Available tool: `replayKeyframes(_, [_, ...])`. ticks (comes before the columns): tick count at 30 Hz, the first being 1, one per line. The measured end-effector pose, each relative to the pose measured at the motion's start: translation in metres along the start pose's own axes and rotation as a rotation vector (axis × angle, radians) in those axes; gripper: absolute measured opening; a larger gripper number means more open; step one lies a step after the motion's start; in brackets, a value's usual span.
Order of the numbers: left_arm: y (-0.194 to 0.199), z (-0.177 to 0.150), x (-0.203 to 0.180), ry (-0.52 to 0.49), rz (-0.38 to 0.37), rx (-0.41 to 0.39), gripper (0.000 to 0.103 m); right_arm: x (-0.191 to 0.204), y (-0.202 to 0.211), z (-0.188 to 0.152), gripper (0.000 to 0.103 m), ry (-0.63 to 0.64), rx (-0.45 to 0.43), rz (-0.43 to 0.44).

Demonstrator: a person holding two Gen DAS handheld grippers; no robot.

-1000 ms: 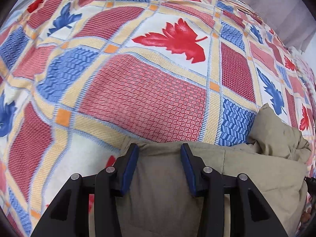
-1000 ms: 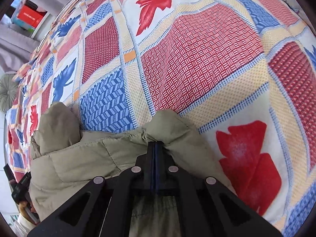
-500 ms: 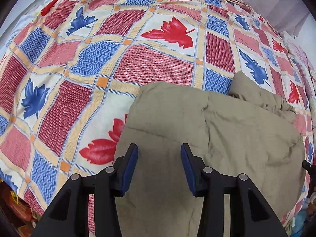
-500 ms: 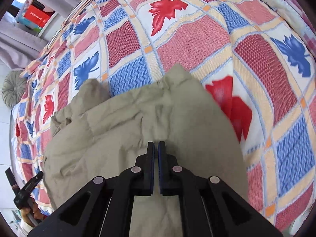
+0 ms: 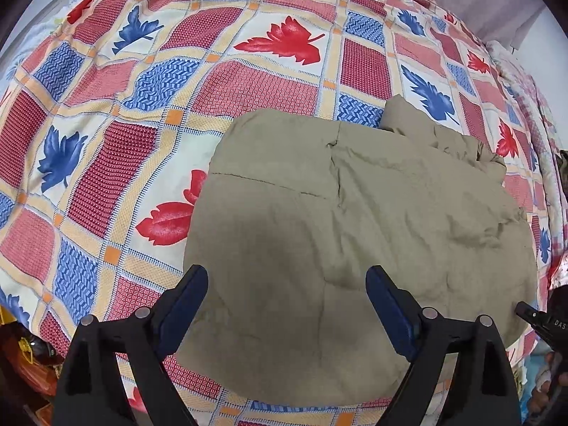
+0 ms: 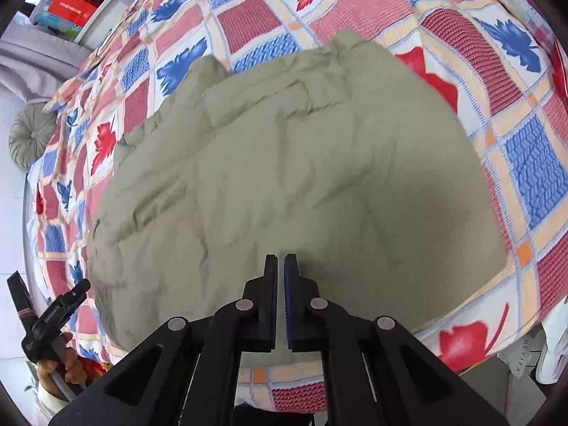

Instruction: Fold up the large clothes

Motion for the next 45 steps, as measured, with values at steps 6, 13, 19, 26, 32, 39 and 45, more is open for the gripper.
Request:
replayKeyframes(6, [-0.003, -0.008, -0.001, -0.044, 0.016, 0.023, 0.091, 0.019, -0.012, -0.014, 0.004, 0.026, 0.042, 0.004])
replayKeyframes(13, [-0.003, -0.009, 0.002, -0.05, 0.036, 0.006, 0.103, 0.043, -0.018, -0.017, 0.01, 0.067, 0.075, 0.024])
replayKeyframes(19, [-0.008, -0.011, 0.008, -0.053, 0.045, 0.017, 0.103, 0.061, -0.017, -0.019, 0.088, 0.107, 0.058, 0.054])
replayKeyframes(26, [-0.014, -0.006, 0.036, -0.045, -0.015, 0.025, 0.103, 0.08, -0.02, -0.025, 0.093, 0.18, 0.031, 0.083])
replayKeyframes(32, [-0.02, 0.011, 0.068, -0.027, -0.192, 0.034, 0.103, 0.084, -0.033, -0.032, 0.102, 0.196, 0.076, 0.095])
replayKeyframes(39, [-0.066, 0.015, 0.081, 0.018, -0.41, 0.174, 0.103, 0.084, -0.045, -0.038, 0.102, 0.195, 0.107, 0.064])
replayKeyframes(45, [-0.089, 0.013, 0.042, -0.004, -0.548, 0.237, 0.103, 0.088, -0.052, -0.042, 0.102, 0.223, 0.119, 0.042])
Point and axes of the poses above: each gripper's, at about its wrist camera, not at the fingertips, and y roughly against the way its jaws point, x to its left, z to its top, the point moved 5 cm from there along -y, roughly the way its jaws point, and after that the axes turned 1 degree about -z, right-handed, at the moved point
